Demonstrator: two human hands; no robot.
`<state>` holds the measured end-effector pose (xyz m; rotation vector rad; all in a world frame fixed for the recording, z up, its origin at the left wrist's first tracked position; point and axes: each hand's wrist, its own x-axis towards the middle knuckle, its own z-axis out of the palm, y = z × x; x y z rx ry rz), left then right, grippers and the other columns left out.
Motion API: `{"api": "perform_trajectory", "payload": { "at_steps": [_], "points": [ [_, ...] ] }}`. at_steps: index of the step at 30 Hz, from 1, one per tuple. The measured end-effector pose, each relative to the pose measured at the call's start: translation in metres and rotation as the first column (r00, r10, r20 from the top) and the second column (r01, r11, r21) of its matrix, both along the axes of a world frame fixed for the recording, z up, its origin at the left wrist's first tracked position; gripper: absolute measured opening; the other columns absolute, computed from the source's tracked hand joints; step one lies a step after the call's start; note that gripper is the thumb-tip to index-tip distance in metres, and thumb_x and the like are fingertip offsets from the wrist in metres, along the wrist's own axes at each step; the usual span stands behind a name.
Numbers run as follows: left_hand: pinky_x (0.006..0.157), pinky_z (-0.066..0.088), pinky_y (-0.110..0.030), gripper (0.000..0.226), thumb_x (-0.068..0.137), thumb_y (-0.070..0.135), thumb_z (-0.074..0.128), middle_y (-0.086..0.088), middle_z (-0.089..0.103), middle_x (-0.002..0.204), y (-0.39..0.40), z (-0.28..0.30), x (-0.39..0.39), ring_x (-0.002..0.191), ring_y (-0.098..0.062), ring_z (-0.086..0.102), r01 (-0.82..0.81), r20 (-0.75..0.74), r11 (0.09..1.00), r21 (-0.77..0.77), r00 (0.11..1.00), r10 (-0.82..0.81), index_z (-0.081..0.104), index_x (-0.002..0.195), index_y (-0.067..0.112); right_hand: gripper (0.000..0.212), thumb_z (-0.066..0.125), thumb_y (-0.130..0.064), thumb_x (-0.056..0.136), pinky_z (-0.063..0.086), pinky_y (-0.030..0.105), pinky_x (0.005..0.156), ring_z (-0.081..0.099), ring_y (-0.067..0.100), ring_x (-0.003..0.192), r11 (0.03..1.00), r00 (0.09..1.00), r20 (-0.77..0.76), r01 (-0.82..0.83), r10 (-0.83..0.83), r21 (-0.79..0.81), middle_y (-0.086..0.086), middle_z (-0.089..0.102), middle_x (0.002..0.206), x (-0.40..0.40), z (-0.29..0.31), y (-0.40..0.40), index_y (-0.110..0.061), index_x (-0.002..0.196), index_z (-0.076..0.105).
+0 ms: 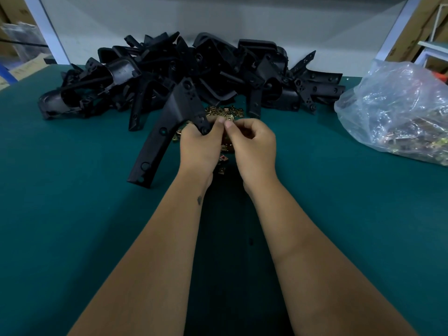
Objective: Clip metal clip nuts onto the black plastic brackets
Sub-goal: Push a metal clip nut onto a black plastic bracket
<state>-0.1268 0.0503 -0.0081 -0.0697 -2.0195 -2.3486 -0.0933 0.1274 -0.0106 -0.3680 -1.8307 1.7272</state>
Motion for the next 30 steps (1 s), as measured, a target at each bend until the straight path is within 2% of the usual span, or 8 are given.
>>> {"api": "perform_trajectory", "payload": {
  "at_steps": [6, 10, 15, 19, 22, 26, 28, 30],
  "points": [
    [0.075, 0.052, -0.019, 0.017, 0.097, 0.020, 0.062, 0.012, 0.069, 0.083, 0.002, -0.001, 0.000, 0.081, 0.000, 0.066, -0.026, -0.040, 0.999, 0.030, 0.999, 0.027, 0.066, 0.083, 0.029, 0.006, 0.069, -0.013, 0.089, 0.051, 0.021, 0.070, 0.065, 0.007, 0.078, 0.984, 0.996, 0.017, -0.083, 0.087, -0.156, -0.002, 0.072, 0.082, -0.002, 0.002, 0.000, -0.013, 0.086, 0.074],
    [0.078, 0.053, -0.029, 0.017, 0.097, 0.019, 0.061, 0.007, 0.065, 0.076, -0.006, 0.002, -0.007, 0.078, -0.011, 0.062, -0.055, 0.024, 0.988, 0.142, 0.998, 0.052, 0.066, 0.082, 0.022, 0.018, 0.068, -0.009, 0.080, 0.048, 0.023, 0.064, 0.057, 0.007, 0.068, 0.990, 0.989, 0.046, -0.139, 0.141, -0.038, -0.007, 0.062, 0.065, 0.002, 0.003, 0.000, -0.020, 0.065, 0.068],
    [0.058, 0.041, -0.025, 0.019, 0.093, 0.028, 0.066, 0.007, 0.056, 0.063, -0.021, -0.004, -0.015, 0.056, -0.007, 0.046, 0.010, -0.021, 0.970, -0.242, 1.000, -0.016, 0.069, 0.078, 0.019, 0.017, 0.064, -0.003, 0.079, 0.046, 0.028, 0.065, 0.055, 0.014, 0.069, 0.989, 0.992, -0.006, -0.124, 0.124, -0.084, -0.002, 0.057, 0.065, 0.004, 0.005, 0.004, -0.015, 0.068, 0.063],
    [0.040, 0.026, -0.015, 0.036, 0.093, 0.029, 0.067, 0.013, 0.041, 0.048, -0.018, -0.007, -0.010, 0.041, -0.001, 0.036, 0.017, -0.098, 0.931, -0.366, 0.994, -0.057, 0.049, 0.065, 0.015, 0.023, 0.064, -0.003, 0.085, 0.045, 0.033, 0.080, 0.057, 0.013, 0.080, 0.961, 0.974, -0.084, -0.221, 0.209, -0.165, -0.005, 0.061, 0.072, 0.003, 0.008, 0.007, -0.018, 0.068, 0.063],
    [0.045, 0.031, -0.020, 0.032, 0.092, 0.026, 0.065, 0.010, 0.047, 0.051, -0.017, -0.008, -0.006, 0.047, -0.002, 0.043, 0.075, -0.148, 0.871, -0.485, 0.975, -0.167, 0.051, 0.066, 0.013, 0.021, 0.062, -0.005, 0.084, 0.045, 0.028, 0.081, 0.058, 0.009, 0.081, 0.932, 0.942, -0.136, -0.325, 0.306, -0.157, -0.007, 0.063, 0.076, 0.002, 0.012, 0.008, -0.020, 0.070, 0.064],
    [0.052, 0.030, -0.029, 0.030, 0.090, 0.022, 0.064, 0.000, 0.050, 0.058, -0.016, -0.008, -0.004, 0.059, -0.024, 0.051, 0.054, -0.192, 0.694, -0.718, 0.943, -0.272, 0.049, 0.066, 0.013, 0.023, 0.063, -0.001, 0.085, 0.044, 0.023, 0.072, 0.055, 0.010, 0.073, 0.922, 0.935, -0.152, -0.344, 0.319, -0.178, -0.002, 0.060, 0.072, 0.001, 0.013, 0.008, -0.016, 0.069, 0.063],
    [0.053, 0.035, -0.028, 0.020, 0.085, 0.015, 0.066, 0.002, 0.054, 0.067, -0.016, -0.005, -0.002, 0.065, -0.021, 0.056, 0.096, -0.176, 0.715, -0.692, 0.939, -0.297, 0.049, 0.074, 0.017, 0.026, 0.062, 0.003, 0.086, 0.042, 0.026, 0.073, 0.053, 0.012, 0.073, 0.913, 0.938, -0.170, -0.336, 0.303, -0.230, 0.000, 0.058, 0.071, 0.000, 0.013, 0.008, -0.015, 0.066, 0.062],
    [0.050, 0.043, -0.019, 0.022, 0.082, 0.011, 0.065, 0.006, 0.057, 0.079, -0.015, -0.001, 0.002, 0.071, -0.010, 0.058, 0.213, -0.084, 0.836, -0.505, 0.952, -0.293, 0.048, 0.085, 0.026, 0.030, 0.062, 0.003, 0.085, 0.040, 0.028, 0.074, 0.052, 0.013, 0.073, 0.899, 0.934, -0.192, -0.344, 0.300, -0.269, -0.001, 0.057, 0.070, 0.000, 0.013, 0.007, -0.017, 0.063, 0.062]
  ]
}}
